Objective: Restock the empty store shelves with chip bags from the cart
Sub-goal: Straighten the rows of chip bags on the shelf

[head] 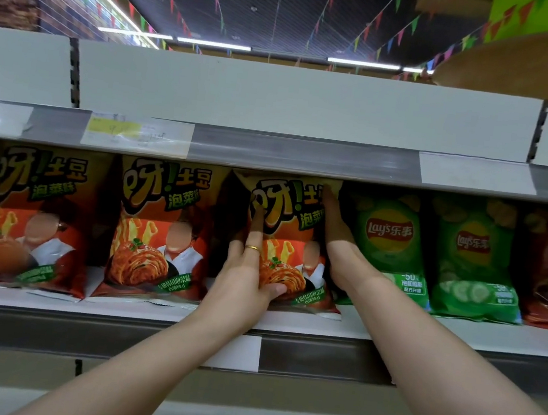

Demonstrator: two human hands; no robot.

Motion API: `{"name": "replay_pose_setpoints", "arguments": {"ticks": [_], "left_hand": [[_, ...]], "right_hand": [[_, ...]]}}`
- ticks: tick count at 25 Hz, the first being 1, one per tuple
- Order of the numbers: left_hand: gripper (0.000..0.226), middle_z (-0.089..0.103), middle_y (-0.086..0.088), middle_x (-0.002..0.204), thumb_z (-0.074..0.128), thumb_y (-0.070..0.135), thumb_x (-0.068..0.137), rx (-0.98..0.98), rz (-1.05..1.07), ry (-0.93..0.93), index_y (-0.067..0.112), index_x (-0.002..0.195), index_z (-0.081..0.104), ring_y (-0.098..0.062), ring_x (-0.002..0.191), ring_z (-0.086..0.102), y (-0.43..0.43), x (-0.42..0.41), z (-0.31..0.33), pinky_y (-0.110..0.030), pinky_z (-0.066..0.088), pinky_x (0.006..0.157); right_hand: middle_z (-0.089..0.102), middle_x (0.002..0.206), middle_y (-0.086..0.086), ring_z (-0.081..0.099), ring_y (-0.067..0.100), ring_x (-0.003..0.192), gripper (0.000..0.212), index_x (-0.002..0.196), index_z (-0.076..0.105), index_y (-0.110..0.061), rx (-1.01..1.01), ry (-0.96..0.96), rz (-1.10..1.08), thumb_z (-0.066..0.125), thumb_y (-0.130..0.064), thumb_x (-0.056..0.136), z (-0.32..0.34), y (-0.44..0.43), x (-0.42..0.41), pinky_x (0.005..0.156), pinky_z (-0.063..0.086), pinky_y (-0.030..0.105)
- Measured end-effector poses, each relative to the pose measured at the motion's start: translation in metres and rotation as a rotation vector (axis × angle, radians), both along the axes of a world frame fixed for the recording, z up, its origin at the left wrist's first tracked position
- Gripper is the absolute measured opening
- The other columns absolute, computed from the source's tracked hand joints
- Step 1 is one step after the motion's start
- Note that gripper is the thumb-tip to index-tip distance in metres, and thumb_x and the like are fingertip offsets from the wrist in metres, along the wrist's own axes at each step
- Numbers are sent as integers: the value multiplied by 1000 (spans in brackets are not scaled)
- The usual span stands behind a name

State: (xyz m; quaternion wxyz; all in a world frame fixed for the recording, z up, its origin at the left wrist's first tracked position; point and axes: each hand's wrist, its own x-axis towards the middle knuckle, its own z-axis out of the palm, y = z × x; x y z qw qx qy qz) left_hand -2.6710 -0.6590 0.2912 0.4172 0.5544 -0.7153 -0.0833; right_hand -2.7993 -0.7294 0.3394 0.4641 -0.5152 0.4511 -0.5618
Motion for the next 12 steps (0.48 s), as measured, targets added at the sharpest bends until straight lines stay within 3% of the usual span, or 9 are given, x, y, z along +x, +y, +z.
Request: {"name": "replay_pose_setpoints", "arguments": {"ticks": [3, 5, 7, 8, 10, 12], "left_hand": [[78, 27, -5, 135, 61, 28, 90, 9, 22, -16, 21, 147, 7, -24, 128, 38, 0, -1, -1, -29, 37, 96], [81, 26, -5, 135, 61, 29, 90, 0, 29, -31, 21, 148, 5, -25, 128, 36, -2, 0, -3, -32, 37, 99], [82, 27, -6, 134, 61, 28, 90, -7, 38, -45, 19, 148, 5, -25, 126, 37, -4, 1, -4, -34, 39, 99], [80, 28, -7, 132, 62, 27, 89, -5, 43, -46, 19, 148, 7, -26, 125, 38, -5, 1, -4, -35, 40, 98], [75, 30, -8, 132, 62, 26, 89, 16, 59, -38, 18, 146, 13, -26, 124, 39, -9, 0, -3, -37, 41, 98], [71, 30, -8, 133, 62, 26, 89, 41, 79, -21, 17, 144, 17, -27, 125, 39, -11, -1, -2, -37, 40, 98]], "right_hand": [[50, 136, 4, 49, 28, 122, 81, 137, 42, -23, -28, 59, -28, 35, -77, 78, -1, 9, 0, 107, 36, 44], [51, 136, 10, 51, 31, 120, 80, 134, 47, -18, -98, 383, -126, 34, -76, 80, -8, 21, -2, 99, 40, 40], [61, 106, 16, 60, 32, 99, 65, 101, 59, -7, -202, 781, -246, 44, -67, 83, -17, 34, -1, 79, 48, 35], [59, 92, 12, 61, 29, 89, 56, 88, 56, -8, -247, 888, -254, 48, -64, 83, -21, 39, 1, 71, 48, 34], [52, 79, 3, 57, 24, 79, 46, 79, 47, -13, -217, 910, -231, 52, -59, 84, -21, 43, 6, 60, 42, 29], [53, 80, 3, 56, 24, 80, 42, 80, 49, -13, -173, 900, -225, 52, -55, 86, -20, 41, 8, 60, 40, 27]]}}
